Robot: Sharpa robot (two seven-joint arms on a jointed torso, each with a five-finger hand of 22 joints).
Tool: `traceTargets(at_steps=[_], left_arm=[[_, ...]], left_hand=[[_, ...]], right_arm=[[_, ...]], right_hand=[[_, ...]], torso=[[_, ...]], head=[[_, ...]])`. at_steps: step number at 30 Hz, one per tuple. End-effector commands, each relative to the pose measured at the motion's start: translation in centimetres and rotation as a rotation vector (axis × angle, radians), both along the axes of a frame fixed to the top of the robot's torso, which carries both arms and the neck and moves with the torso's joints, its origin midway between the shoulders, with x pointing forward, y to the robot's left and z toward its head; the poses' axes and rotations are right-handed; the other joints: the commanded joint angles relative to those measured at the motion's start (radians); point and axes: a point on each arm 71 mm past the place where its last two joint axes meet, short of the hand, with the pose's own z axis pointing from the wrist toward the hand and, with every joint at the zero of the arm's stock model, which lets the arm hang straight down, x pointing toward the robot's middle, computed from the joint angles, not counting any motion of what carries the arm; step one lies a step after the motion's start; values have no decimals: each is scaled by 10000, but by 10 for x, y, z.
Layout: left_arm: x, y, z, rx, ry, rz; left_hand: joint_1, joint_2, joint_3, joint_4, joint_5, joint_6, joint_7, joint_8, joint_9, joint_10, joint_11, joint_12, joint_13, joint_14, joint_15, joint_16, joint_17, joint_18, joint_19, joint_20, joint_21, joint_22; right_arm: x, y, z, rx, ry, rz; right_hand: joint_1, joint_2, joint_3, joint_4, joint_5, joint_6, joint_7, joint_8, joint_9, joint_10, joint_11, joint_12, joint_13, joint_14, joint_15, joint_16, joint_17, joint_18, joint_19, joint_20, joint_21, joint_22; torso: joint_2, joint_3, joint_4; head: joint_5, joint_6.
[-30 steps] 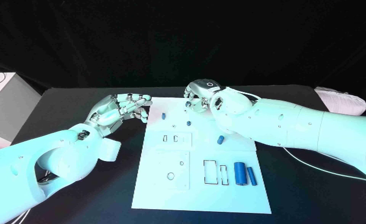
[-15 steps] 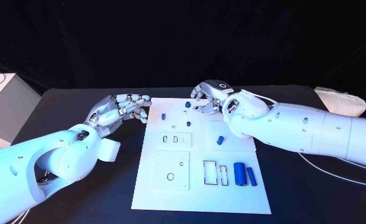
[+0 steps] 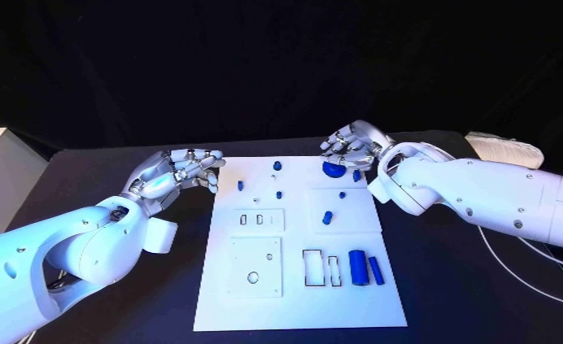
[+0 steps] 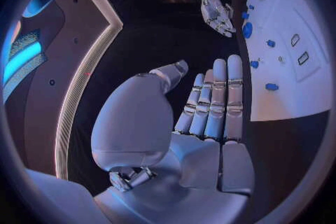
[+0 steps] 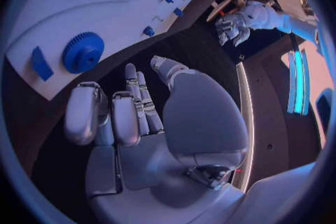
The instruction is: Assemble the parts on the task board
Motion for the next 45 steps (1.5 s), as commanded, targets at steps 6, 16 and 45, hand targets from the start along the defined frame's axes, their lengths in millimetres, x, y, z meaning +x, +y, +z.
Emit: traceTargets(at_steps=[6, 16, 45], left_arm=[[1, -1, 0, -111, -56, -239], [2, -4, -1, -128, -30, -317], [4, -5, -2, -115, 1, -353]], left_hand=[[-60, 54, 26, -5, 26, -61, 23, -55, 15, -46, 17, -13, 0, -48, -12, 66, 13, 54, -34, 2, 33, 9], [-49, 59, 36, -16, 26, -60, 19, -54, 17, -44, 14, -12, 0, -51, -14, 75, 13, 55, -43, 1, 50, 20], [-23, 71, 59, -39, 26, -54, 12, -51, 21, -37, 9, -8, 1, -59, -20, 93, 13, 57, -64, -1, 87, 44]], right_arm=[[-2, -29, -7, 2197, 1820, 201], [5, -46, -3, -424, 454, -127], [14, -8, 0, -6694, -1832, 266]], right_hand=[[-127, -288, -143, 16, -319, -24, 52, -83, 27, 3, 1, 95, -16, 327, 91, 225, 293, 64, 185, 13, 248, 299], [31, -410, -1054, -29, -979, -153, -14, -197, 58, -127, -32, 171, 3, 327, 72, 359, 409, 55, 213, 1, 312, 395], [976, -89, -3235, 637, -1057, -221, -168, -343, 145, 89, -193, 520, 325, 370, -51, 559, 667, -14, 318, -107, 571, 802]], torso=[[-61, 105, -121], [-23, 100, -108], [35, 115, -47]], head=[[-201, -54], [-376, -127], [-389, -262]])
